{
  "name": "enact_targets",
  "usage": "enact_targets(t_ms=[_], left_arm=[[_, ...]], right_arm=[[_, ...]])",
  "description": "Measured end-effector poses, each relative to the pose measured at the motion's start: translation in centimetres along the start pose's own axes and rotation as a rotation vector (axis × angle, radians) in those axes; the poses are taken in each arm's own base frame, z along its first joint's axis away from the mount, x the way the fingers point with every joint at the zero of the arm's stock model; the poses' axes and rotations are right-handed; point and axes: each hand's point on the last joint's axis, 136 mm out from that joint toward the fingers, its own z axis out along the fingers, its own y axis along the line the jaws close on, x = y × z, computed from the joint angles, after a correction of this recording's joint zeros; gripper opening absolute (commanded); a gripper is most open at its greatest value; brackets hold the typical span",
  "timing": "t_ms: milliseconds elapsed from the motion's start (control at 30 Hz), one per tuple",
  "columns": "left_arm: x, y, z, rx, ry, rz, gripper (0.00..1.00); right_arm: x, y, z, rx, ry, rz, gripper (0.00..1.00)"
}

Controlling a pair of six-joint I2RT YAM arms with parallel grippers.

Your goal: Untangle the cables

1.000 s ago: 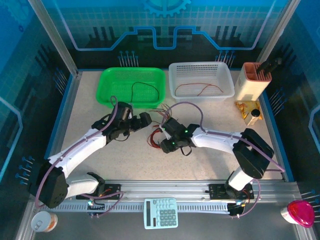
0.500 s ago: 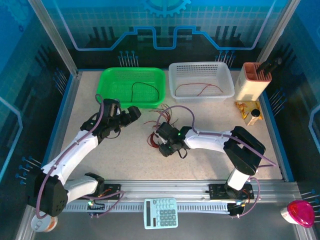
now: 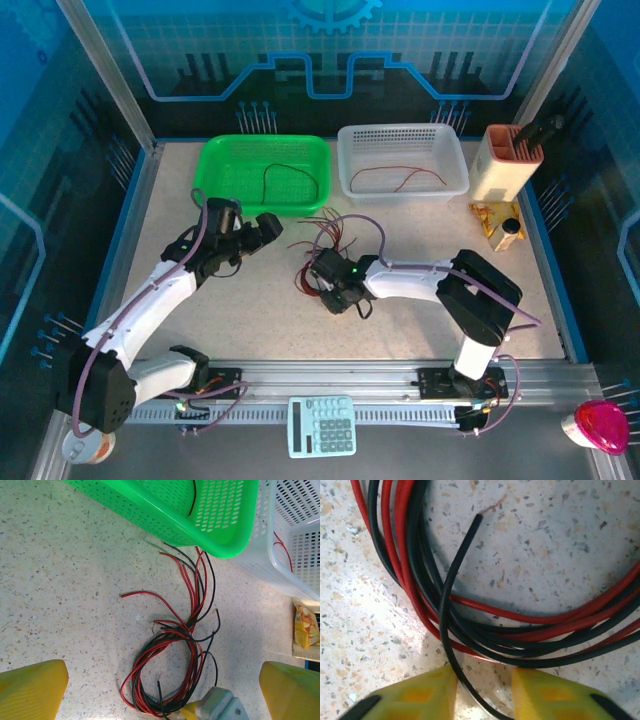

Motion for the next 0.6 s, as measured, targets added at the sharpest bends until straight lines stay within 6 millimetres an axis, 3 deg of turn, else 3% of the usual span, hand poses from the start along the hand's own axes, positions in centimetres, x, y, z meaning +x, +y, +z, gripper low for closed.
enact_targets(t_ms=[200,400,600], left_arm=[[0.0,-0.3,-0.3,0.015,0.000,0.001,0.99],[0.3,-0.6,-0.4,0.032,0.016,0.002,0.99],[0.8,-1.3,-0.5,0.067,0.047,0.003,0.99]], right_arm=[[-0.2,0.8,-0.1,-0.008,-0.013,-0.022,0.00],[-0.4,0.3,-1.6,0.002,-0.031,-0.043,0.00],[-4.0,-0.1,-6.2,-0.074,-0.166,-0.002,0.00]])
